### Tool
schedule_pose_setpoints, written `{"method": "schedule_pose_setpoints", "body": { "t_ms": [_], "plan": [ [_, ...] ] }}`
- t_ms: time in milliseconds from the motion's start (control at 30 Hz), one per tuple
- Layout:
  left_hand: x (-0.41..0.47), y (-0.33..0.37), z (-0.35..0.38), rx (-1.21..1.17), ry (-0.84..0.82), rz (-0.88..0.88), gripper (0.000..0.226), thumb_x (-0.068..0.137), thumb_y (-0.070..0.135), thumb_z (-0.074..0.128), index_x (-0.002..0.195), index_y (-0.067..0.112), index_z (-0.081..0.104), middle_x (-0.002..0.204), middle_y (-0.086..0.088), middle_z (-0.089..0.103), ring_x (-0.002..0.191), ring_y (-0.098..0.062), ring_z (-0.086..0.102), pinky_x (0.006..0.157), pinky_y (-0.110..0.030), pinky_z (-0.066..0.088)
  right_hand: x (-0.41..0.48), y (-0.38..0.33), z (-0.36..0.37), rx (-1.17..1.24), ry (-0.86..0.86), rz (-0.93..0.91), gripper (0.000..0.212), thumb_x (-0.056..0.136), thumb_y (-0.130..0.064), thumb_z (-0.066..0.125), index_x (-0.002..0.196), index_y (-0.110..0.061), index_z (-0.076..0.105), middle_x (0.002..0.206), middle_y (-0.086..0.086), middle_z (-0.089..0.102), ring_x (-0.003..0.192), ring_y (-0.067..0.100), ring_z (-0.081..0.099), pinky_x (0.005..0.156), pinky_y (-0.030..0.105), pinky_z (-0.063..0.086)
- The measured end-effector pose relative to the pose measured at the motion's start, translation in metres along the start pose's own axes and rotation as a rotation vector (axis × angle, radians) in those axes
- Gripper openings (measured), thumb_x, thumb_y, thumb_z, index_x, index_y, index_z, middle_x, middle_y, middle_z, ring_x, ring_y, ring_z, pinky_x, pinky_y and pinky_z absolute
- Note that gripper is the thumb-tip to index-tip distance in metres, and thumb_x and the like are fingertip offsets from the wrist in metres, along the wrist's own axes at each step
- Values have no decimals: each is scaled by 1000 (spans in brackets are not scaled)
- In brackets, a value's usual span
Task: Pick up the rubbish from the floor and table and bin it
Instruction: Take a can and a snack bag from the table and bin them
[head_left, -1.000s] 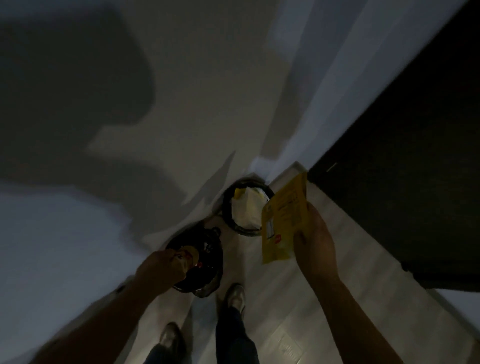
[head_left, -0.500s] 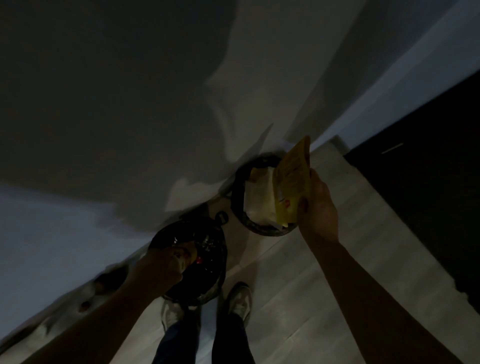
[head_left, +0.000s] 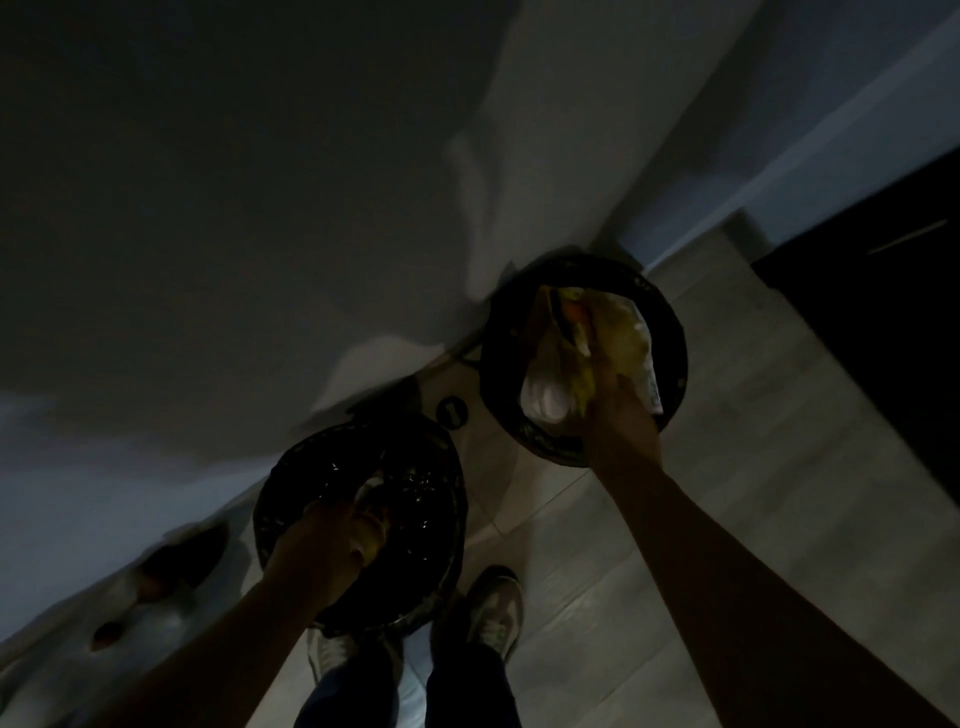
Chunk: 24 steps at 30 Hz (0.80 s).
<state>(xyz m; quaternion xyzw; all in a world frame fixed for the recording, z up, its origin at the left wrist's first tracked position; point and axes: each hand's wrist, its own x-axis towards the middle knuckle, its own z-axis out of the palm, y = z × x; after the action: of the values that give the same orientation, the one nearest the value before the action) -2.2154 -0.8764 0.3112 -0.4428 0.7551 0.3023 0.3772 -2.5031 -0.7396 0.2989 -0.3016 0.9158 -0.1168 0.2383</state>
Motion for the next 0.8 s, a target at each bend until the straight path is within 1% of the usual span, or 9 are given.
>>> {"method": "schedule_pose_setpoints", "body": {
  "t_ms": [100, 200, 267, 333, 400, 467, 567, 667, 800],
  "plan": [
    [15, -2, 10, 1, -10, 15, 61, 92, 31, 55, 146, 21, 28, 141, -6, 41, 128, -23, 44, 101, -31, 38, 13, 7, 20, -19, -60, 89, 57, 99, -10, 40, 151, -14, 16, 133, 22, 50, 121, 36, 49, 104, 43, 38],
    [24, -2, 15, -38, 1, 77, 58, 91, 37, 57, 142, 22, 35, 135, -4, 48, 122, -20, 48, 98, -31, 42, 31, 9, 27, 5, -138, 215, 48, 99, -10, 39, 146, -3, 29, 136, 25, 48, 124, 36, 47, 102, 39, 35],
    [30, 0, 16, -70, 28, 107, 52, 89, 37, 59, 136, 21, 44, 128, -3, 53, 116, -18, 52, 94, -28, 44, 42, 15, 37, -56, -182, 249, 50, 101, -14, 36, 148, 0, 23, 135, 22, 49, 122, 32, 48, 101, 36, 32],
    [38, 3, 16, -104, 73, 117, 45, 89, 34, 60, 131, 20, 50, 123, -3, 57, 112, -18, 55, 92, -27, 46, 47, 20, 46, -186, -239, 221, 54, 103, -19, 30, 150, -2, 9, 144, 17, 41, 130, 26, 41, 109, 33, 19],
    [46, 8, 16, -133, 106, 145, 42, 90, 31, 59, 130, 20, 50, 123, -1, 58, 113, -16, 56, 92, -23, 44, 53, 28, 58, -167, -208, 198, 56, 103, -19, 32, 151, -5, 8, 146, 14, 40, 132, 24, 39, 110, 33, 14],
    [53, 16, 17, -124, 114, 184, 40, 93, 29, 55, 131, 19, 49, 126, 1, 56, 116, -13, 53, 91, -14, 38, 57, 31, 67, -52, -152, 237, 58, 102, -19, 37, 152, -7, 10, 142, 17, 44, 130, 27, 43, 108, 31, 22],
    [62, 24, 18, -62, 184, 189, 30, 93, 29, 53, 120, 16, 55, 117, -2, 60, 108, -18, 57, 89, -23, 44, 69, 38, 82, 47, -179, 370, 48, 101, -20, 40, 146, -7, 29, 141, 19, 45, 127, 32, 45, 96, 17, 41],
    [70, 27, 19, -93, 147, 188, 24, 90, 27, 59, 112, 17, 59, 109, 1, 62, 103, -13, 59, 79, -16, 43, 77, 37, 86, -48, -201, 418, 48, 101, -29, 41, 142, -6, 35, 141, 20, 44, 129, 35, 44, 104, 41, 37],
    [68, 27, 13, -105, 163, 173, 25, 87, 29, 61, 109, 16, 60, 107, 0, 62, 101, -15, 60, 83, -24, 48, 67, 38, 77, 12, -54, 527, 39, 97, -32, 49, 127, -6, 50, 127, 19, 55, 117, 37, 52, 88, 43, 43]
  ]
}}
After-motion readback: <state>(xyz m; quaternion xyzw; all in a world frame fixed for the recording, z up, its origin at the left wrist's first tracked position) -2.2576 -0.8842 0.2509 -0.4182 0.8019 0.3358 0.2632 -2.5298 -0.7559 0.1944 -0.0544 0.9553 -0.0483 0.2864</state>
